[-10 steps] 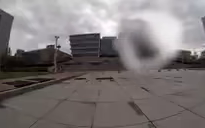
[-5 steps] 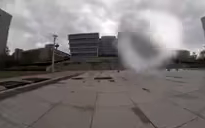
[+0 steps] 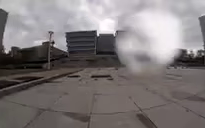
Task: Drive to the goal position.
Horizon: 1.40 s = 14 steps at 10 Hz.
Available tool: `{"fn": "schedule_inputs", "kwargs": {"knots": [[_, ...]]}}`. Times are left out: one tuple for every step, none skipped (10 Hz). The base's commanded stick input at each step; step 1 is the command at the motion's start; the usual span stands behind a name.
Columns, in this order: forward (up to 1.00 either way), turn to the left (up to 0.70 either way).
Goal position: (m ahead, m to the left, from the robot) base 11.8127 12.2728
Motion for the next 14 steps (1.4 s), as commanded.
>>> {"fn": "schedule_inputs", "kwargs": {"knots": [[0.7,0.0],[0.7,0.0],[0.7,0.0],[0.7,0.0],[0.7,0.0],[0.7,0.0],[0.7,0.0],[0.7,0.0],[0.7,0.0],[0.7,0.0],[0.7,0.0],[0.7,0.0],[0.7,0.0],[0.7,0.0]]}}
